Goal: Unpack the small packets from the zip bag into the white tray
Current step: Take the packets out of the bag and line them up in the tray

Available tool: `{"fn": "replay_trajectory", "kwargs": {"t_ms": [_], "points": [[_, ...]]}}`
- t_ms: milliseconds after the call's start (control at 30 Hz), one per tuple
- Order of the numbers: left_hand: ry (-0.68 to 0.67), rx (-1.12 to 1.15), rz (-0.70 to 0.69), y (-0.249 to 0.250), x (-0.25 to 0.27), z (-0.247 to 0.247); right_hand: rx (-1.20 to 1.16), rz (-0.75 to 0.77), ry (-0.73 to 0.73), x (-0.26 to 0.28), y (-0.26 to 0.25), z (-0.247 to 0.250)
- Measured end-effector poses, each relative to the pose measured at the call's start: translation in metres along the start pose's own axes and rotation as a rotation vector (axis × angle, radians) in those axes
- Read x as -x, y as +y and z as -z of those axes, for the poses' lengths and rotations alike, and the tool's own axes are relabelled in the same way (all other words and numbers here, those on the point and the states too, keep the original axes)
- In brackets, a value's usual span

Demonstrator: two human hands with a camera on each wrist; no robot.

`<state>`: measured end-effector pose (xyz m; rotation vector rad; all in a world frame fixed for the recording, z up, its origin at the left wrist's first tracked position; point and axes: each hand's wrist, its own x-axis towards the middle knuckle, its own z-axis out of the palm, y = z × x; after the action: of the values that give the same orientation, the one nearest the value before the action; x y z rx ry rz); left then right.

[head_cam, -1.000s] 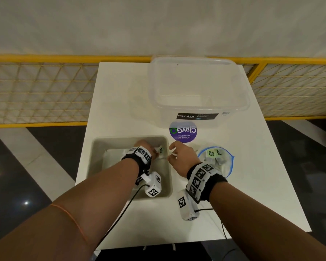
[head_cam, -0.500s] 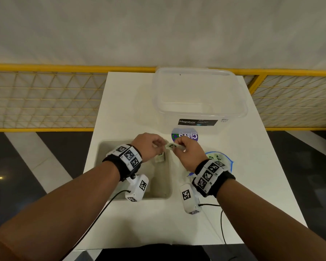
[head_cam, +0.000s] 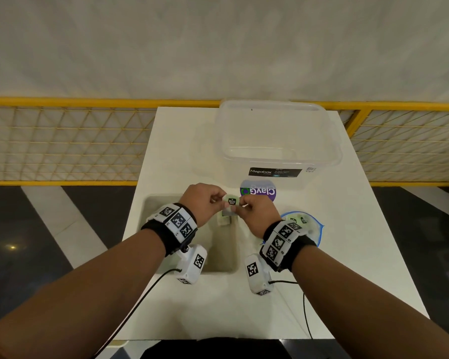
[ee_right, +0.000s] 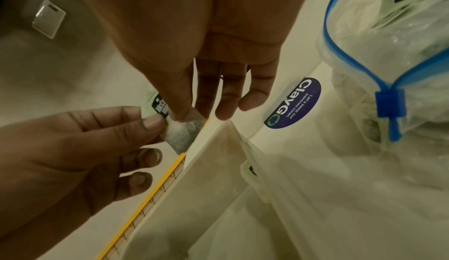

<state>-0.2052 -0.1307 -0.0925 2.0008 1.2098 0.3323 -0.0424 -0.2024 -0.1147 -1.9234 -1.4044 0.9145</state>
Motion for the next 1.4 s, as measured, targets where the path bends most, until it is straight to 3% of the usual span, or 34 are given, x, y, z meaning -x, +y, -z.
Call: {"fn": "replay_trajectory", "kwargs": {"t_ms": [167, 333, 433, 867, 1067, 1167, 1267, 1333, 1400], "points": [[-0.011, -0.195, 0.139, -0.020, -0.007, -0.006, 0.116, -0.090, -0.073, -0.002, 0.004, -0.007], [-0.323, -0.336, 0.259, -0.031, -0.018, -0.026, 0.005, -0.206, -0.186, 0.001, 0.007, -0.012], [-0.418, -0.354, 0.340, -0.043, -0.027, -0.042, -0.032, -0.221, -0.187, 0.002, 0.008, -0.012], [-0.301, -0.452, 0.454, -0.053, -0.057, -0.071, -0.040, -0.227, -0.185, 0.003, 0.012, -0.012], [-0.197, -0.527, 0.403, -0.025, -0.046, -0.052, -0.042, -0.119, -0.075, 0.005, 0.023, 0.013], [-0.052, -0.446, 0.270, 0.018, -0.033, -0.045, 0.015, -0.042, 0.041, 0.010, 0.034, 0.052], [0.023, -0.200, 0.065, 0.071, -0.019, -0.055, 0.215, -0.048, 0.042, 0.018, 0.058, 0.093], [-0.027, -0.110, -0.027, 0.098, -0.017, -0.073, 0.415, -0.077, -0.033, 0.025, 0.076, 0.113], [-0.141, -0.155, -0.069, 0.114, -0.020, -0.101, 0.540, -0.118, -0.127, 0.033, 0.090, 0.126]]}}
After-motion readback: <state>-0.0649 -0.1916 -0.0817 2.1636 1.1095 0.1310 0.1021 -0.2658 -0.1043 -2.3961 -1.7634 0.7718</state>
